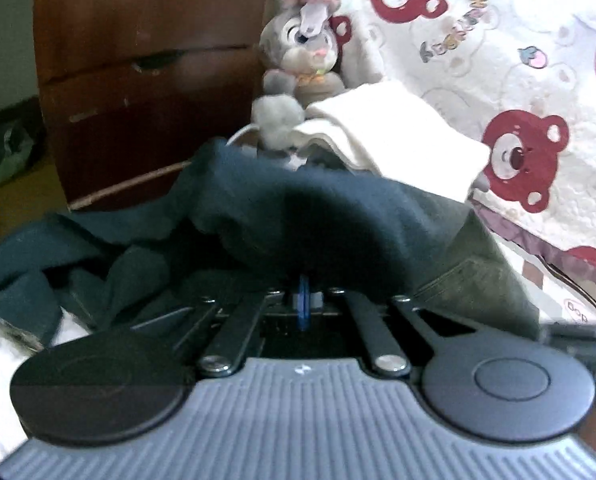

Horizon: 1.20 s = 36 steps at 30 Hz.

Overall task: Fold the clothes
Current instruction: 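Grasp the dark jeans with the right tool while the left tool grasps the jeans too, then lift the jeans with both tools and lay them flat on the bed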

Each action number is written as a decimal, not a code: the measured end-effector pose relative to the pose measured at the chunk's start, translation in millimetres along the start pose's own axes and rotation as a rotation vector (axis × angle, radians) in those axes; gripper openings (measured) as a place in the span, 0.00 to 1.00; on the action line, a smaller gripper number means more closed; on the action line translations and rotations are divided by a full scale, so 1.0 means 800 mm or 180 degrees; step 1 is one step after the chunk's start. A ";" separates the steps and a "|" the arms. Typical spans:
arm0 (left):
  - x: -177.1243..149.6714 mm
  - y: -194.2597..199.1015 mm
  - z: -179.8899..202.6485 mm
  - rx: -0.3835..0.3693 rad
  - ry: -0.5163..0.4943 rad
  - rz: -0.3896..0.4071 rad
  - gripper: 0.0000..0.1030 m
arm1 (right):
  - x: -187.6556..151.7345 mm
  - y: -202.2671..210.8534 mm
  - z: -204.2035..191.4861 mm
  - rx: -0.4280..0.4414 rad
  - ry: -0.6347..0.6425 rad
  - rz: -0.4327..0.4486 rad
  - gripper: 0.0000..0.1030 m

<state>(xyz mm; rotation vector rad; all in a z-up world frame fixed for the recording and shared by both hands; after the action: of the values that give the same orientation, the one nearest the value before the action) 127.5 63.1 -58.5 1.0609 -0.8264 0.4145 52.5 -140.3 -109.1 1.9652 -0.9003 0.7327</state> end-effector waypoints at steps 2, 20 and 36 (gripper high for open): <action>-0.004 0.013 -0.015 0.0028 0.0059 -0.0033 0.19 | 0.008 0.012 0.016 -0.0311 0.0188 0.0055 0.12; -0.068 -0.094 -0.219 0.0202 0.1805 -0.0414 0.60 | -0.008 -0.001 0.099 -0.1360 0.0590 -0.0026 0.11; -0.073 -0.192 -0.265 0.0167 0.2914 -0.0459 0.86 | -0.039 -0.023 0.142 -0.1510 0.0501 -0.0337 0.31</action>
<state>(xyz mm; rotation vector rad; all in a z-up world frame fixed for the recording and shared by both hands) 275.2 187.0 -245.1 0.8377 0.0749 0.7209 67.1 -221.2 -195.7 1.5019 -0.7832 0.5435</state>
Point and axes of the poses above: each gripper's, at about its wrist camera, not at the fingertips, and y roughly against the way its jaws point, z to its right, x to its top, the point moved 9 cm from there along -y, roughly the way its jaws point, and after that the axes turned 7 degrees about -x, right-handed, at the moved point
